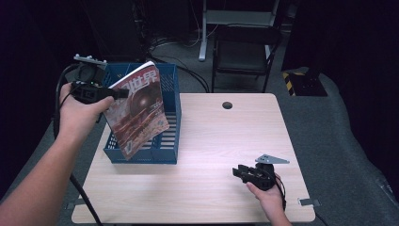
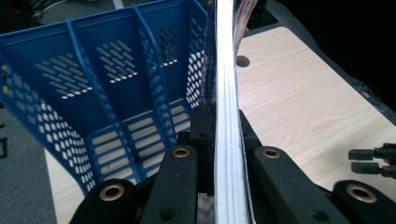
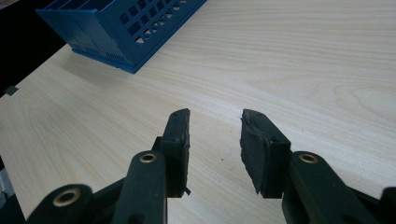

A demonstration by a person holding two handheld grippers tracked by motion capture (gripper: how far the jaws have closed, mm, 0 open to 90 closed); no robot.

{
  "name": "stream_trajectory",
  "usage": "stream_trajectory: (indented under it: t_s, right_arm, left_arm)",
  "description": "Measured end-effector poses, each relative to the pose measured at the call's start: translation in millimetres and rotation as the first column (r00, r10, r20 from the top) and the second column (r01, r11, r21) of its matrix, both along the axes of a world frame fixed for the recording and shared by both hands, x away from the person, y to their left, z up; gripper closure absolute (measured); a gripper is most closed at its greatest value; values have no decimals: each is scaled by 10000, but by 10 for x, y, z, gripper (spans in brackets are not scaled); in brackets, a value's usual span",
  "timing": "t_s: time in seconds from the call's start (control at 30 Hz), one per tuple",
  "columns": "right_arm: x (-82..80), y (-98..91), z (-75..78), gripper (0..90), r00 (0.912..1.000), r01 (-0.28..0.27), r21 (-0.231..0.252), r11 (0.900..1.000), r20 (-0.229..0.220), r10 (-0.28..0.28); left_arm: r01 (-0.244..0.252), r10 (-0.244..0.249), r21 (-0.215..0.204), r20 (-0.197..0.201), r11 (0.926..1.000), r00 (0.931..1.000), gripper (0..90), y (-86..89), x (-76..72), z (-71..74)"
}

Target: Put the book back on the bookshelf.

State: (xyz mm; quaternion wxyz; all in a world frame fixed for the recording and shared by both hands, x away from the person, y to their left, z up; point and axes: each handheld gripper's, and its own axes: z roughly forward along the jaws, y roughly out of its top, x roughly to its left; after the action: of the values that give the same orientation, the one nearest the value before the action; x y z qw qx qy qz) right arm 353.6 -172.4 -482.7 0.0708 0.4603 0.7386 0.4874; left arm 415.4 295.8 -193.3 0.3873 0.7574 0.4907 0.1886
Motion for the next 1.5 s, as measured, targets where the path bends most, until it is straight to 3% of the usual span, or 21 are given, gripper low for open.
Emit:
stream_trajectory:
  t_s: [0.53,0.8,1.17,1.5]
  right_arm:
    - [2,8,-2,623,10000,-21,-38,10000,-40,21]
    - [3,1,0,623,10000,7,-4,10000,-16,-7]
    - [4,7,0,623,10000,1,-27,10000,-35,-1]
    - [-5,-21,10,623,10000,27,50,10000,29,-27]
  left_arm:
    - [-850,849,-88,-141,9963,9963,837,285,59,-41]
    - [-1178,1179,68,-63,9930,9930,837,360,90,-69]
    - [-1770,1770,-26,121,9842,9841,837,362,210,-61]
    - [-2061,2062,-165,32,9784,9785,837,327,347,-103]
